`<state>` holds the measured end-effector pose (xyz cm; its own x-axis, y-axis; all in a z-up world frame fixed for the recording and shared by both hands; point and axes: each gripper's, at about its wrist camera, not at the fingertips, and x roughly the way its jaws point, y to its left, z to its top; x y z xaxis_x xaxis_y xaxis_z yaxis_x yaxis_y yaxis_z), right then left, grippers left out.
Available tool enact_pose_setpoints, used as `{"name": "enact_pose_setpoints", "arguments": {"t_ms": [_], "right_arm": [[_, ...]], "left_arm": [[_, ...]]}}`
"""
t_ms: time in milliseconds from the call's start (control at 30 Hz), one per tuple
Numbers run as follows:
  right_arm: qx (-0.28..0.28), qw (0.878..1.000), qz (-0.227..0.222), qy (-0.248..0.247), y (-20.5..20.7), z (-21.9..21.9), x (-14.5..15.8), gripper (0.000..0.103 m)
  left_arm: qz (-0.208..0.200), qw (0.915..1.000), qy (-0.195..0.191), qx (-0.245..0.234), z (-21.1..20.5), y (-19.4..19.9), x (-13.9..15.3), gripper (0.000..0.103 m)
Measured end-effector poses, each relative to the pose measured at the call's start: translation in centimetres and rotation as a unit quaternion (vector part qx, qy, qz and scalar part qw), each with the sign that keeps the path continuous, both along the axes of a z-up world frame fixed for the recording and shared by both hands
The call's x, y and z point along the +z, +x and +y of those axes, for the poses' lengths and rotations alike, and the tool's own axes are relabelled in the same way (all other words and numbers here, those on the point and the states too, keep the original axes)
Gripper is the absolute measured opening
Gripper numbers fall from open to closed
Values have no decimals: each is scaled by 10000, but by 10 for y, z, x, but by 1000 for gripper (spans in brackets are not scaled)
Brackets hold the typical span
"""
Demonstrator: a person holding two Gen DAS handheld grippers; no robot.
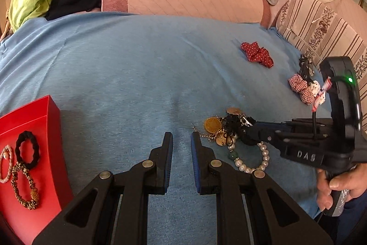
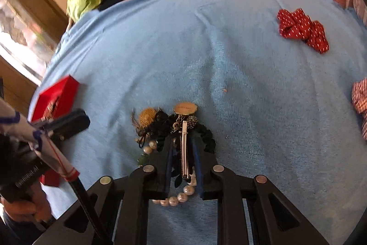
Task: Organize jewelry
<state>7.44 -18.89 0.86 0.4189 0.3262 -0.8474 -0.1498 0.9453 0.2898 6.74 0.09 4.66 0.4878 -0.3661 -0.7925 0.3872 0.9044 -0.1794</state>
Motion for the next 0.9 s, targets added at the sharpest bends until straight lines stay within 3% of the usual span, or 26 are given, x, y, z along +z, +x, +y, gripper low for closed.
{"name": "enact_pose_setpoints", "arguments": {"t_ms": [133,400,667,900], "right_arm": [[139,9990,-145,-399,-5,7,4,10],[-368,9951,-677,627,-22,-45,34,10],[-777,9911,-818,702,-28,-70,38,11],[-696,9910,-865,746,-30,-62,39,11]], "left_arm": [[43,10000,-23,-55,-3,2,0,15],[305,9984,-249,-396,-18,-4,-4,15],[987,9889,-582,-947,-48,-22,-23,15],[695,9958,22,-594,-70,-23,-37,15]]}}
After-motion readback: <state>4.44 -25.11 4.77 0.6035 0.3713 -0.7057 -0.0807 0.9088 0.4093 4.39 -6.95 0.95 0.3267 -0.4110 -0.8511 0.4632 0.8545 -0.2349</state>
